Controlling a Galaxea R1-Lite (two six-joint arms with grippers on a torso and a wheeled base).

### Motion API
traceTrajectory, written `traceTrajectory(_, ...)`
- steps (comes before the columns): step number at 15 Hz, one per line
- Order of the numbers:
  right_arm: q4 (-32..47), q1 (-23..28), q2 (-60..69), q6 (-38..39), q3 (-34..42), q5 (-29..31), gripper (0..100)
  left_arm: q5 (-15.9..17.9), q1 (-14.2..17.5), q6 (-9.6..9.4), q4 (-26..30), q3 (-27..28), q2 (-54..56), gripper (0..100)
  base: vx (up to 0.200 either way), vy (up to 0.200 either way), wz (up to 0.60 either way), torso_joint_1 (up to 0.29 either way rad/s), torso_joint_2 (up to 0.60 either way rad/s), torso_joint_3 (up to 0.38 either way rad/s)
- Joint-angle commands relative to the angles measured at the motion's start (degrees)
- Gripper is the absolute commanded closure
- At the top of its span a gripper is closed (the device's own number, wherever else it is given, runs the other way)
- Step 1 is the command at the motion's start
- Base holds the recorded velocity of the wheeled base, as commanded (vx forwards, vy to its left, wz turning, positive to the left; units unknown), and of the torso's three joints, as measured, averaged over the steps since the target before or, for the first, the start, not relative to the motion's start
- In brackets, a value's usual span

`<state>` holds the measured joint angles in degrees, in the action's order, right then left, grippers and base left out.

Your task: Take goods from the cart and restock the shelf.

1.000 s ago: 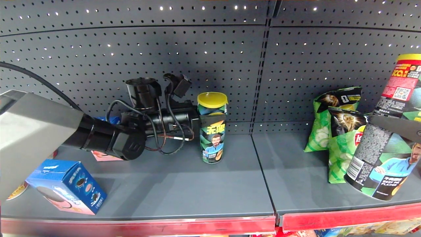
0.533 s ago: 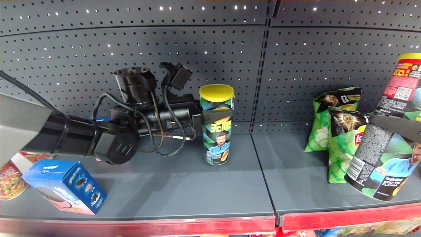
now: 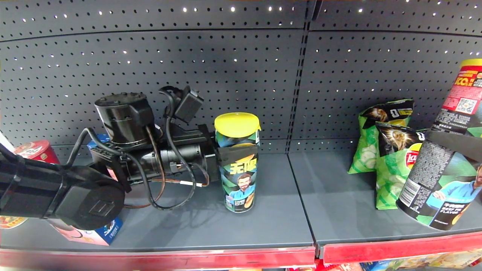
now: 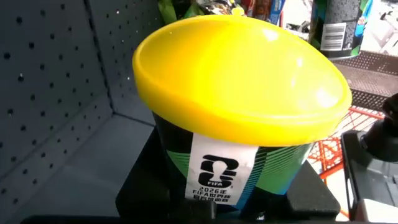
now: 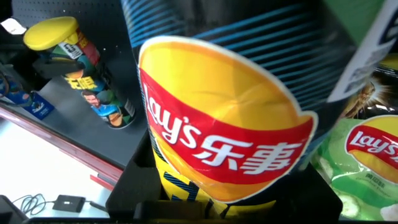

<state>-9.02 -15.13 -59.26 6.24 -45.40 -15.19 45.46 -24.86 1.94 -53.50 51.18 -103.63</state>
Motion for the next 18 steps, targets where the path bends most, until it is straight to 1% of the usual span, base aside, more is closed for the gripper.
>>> traceTrajectory(1, 0.14, -0.08, 0.11, 0.0, 0.13, -0.1, 100, -0.02, 0.07, 0.7, -0.81, -1.96, 0.71, 100, 0.0, 0.0, 0.0, 0.0, 0.0, 0.0)
traceTrajectory(4, 0.14, 0.1, 0.11, -0.09, 0.05, -0.02, 100, -0.02, 0.25, 1.67, -2.48, -3.36, 1.24, 100, 0.0, 0.0, 0.0, 0.0, 0.0, 0.0)
traceTrajectory(7, -0.03, 0.28, 0.11, -0.09, 0.66, -0.02, 100, 0.07, -0.02, 3.86, -3.01, -6.79, 3.26, 100, 0.0, 0.0, 0.0, 0.0, 0.0, 0.0)
traceTrajectory(11, -0.03, 0.28, 0.02, -0.09, 0.66, -0.02, 100, 0.16, -0.28, 3.95, -8.63, -11.89, 2.82, 100, 0.0, 0.0, 0.0, 0.0, 0.0, 0.0)
traceTrajectory(12, -0.03, 0.28, 0.02, -0.09, 0.57, -0.02, 100, 0.16, -0.54, 3.86, -9.78, -13.12, 2.56, 100, 0.0, 0.0, 0.0, 0.0, 0.0, 0.0)
traceTrajectory(13, -0.03, 0.36, 0.11, -0.09, 0.66, -0.02, 100, 0.16, -1.51, 3.95, -10.48, -13.91, 2.47, 100, 0.0, 0.0, 0.0, 0.0, 0.0, 0.0)
traceTrajectory(18, 0.14, 0.45, 0.9, -0.09, 1.28, -0.02, 100, 0.24, -1.69, 3.95, -10.48, -12.5, 1.42, 100, 0.0, 0.0, 0.0, 0.0, 0.0, 0.0)
